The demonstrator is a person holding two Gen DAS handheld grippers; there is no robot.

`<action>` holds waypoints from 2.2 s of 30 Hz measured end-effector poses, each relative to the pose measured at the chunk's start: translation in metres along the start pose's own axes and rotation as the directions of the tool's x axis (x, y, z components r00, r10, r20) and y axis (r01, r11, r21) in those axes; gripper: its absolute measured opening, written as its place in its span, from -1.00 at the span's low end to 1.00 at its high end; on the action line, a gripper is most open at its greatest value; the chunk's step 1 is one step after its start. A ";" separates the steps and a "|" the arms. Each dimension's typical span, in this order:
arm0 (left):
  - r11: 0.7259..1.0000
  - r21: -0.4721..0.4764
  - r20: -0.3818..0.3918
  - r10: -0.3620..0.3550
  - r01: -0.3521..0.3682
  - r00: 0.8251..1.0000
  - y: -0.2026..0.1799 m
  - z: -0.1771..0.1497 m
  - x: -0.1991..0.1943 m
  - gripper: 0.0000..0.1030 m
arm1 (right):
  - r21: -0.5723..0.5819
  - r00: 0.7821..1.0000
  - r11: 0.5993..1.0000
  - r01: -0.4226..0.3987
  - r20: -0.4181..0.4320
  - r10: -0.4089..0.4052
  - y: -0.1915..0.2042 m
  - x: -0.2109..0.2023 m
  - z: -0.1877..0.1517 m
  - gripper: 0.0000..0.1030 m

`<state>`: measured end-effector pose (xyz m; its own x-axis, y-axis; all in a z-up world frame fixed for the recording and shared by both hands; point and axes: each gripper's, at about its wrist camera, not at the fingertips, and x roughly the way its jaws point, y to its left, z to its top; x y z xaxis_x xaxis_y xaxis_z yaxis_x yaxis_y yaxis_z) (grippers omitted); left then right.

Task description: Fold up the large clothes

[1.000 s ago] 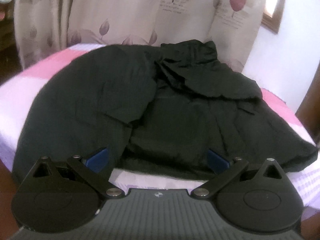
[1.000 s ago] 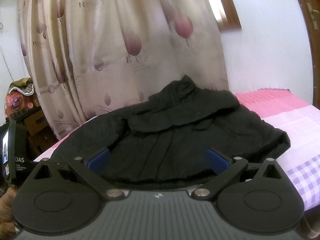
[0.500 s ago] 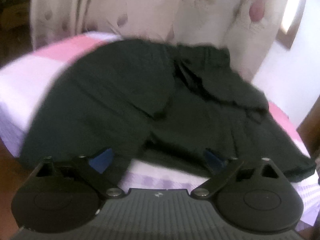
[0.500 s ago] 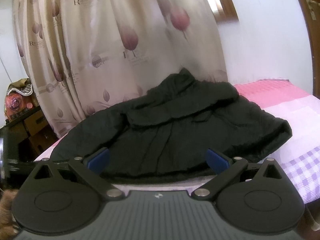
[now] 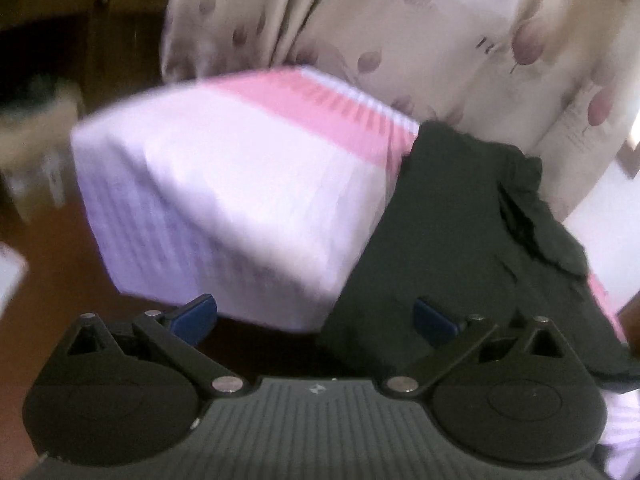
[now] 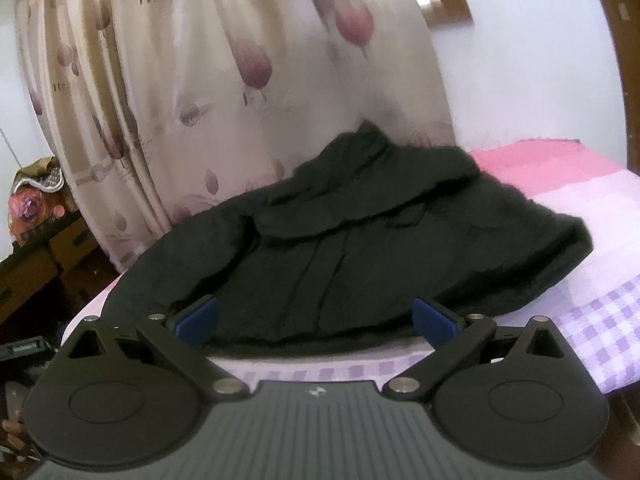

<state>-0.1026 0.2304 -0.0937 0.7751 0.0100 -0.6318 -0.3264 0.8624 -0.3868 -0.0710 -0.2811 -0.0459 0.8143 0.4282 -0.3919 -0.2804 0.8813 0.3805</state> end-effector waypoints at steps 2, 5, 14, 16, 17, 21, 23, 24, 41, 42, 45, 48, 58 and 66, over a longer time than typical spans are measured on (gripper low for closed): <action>0.999 0.022 -0.041 -0.037 0.038 0.998 0.000 -0.004 0.014 0.99 | -0.012 1.000 1.000 -0.006 -0.003 0.006 0.004 0.001 0.000 1.00; 0.994 0.092 -0.056 -0.048 0.053 0.997 -0.008 -0.008 0.032 0.99 | -0.030 1.000 1.000 -0.008 -0.003 0.008 0.008 0.001 0.000 1.00; 0.931 0.363 0.156 -0.023 -0.035 0.987 -0.055 0.019 -0.016 -0.82 | -0.030 1.000 0.999 0.011 -0.023 -0.011 0.007 0.009 0.000 1.00; 0.943 0.321 0.248 0.004 -0.086 0.969 -0.059 0.054 -0.036 -0.82 | -0.030 0.999 1.000 0.008 -0.039 -0.009 0.008 0.015 0.001 1.00; 0.952 0.287 0.288 0.017 -0.103 0.957 -0.059 0.075 -0.045 -0.82 | -0.032 0.999 0.999 0.003 -0.046 -0.004 0.009 0.018 0.002 1.00; 0.967 0.162 0.400 0.117 -0.196 0.909 -0.049 0.154 -0.058 -0.81 | -0.054 0.999 0.998 -0.015 -0.038 0.013 0.016 0.022 0.004 1.00; 0.960 0.135 0.404 0.171 -0.244 0.899 -0.048 0.182 -0.043 -0.81 | -0.066 0.999 0.998 -0.021 -0.036 0.019 0.017 0.023 0.004 1.00; 0.952 0.125 0.402 0.210 -0.281 0.891 -0.046 0.193 -0.033 -0.81 | -0.072 0.999 0.997 -0.020 -0.039 0.018 0.017 0.024 0.004 1.00; 0.774 -0.126 0.377 0.616 -0.620 0.692 0.018 0.277 0.123 -0.97 | -0.296 0.996 0.952 -0.072 -0.069 0.054 0.047 0.099 0.049 1.00; 0.762 -0.127 0.387 0.627 -0.634 0.676 0.022 0.280 0.129 -0.96 | -0.321 0.996 0.944 -0.079 -0.074 0.058 0.051 0.114 0.054 1.00; 0.785 -0.121 0.403 0.598 -0.608 0.692 0.026 0.279 0.131 -0.96 | -0.440 0.996 0.895 -0.069 -0.080 0.038 0.071 0.157 0.059 1.00; 0.851 -0.083 0.445 0.498 -0.519 0.744 0.015 0.263 0.117 -0.84 | -0.577 0.996 0.815 -0.057 -0.092 0.004 0.090 0.200 0.056 1.00; 0.921 0.288 0.483 0.097 -0.262 0.870 -0.087 0.129 0.067 0.79 | -0.739 0.986 0.673 0.011 -0.104 -0.131 0.088 0.310 0.055 -0.23; 0.903 0.396 0.363 0.016 -0.169 0.932 -0.123 0.074 0.073 0.85 | -0.567 0.951 0.765 0.306 0.156 -0.266 -0.036 0.246 0.160 -0.65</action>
<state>0.0340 0.1625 -0.0423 0.9135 0.2065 -0.3506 -0.2117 0.9770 0.0238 0.2205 -0.2399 -0.0221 0.9283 0.1423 -0.3435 -0.2532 0.9185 -0.3037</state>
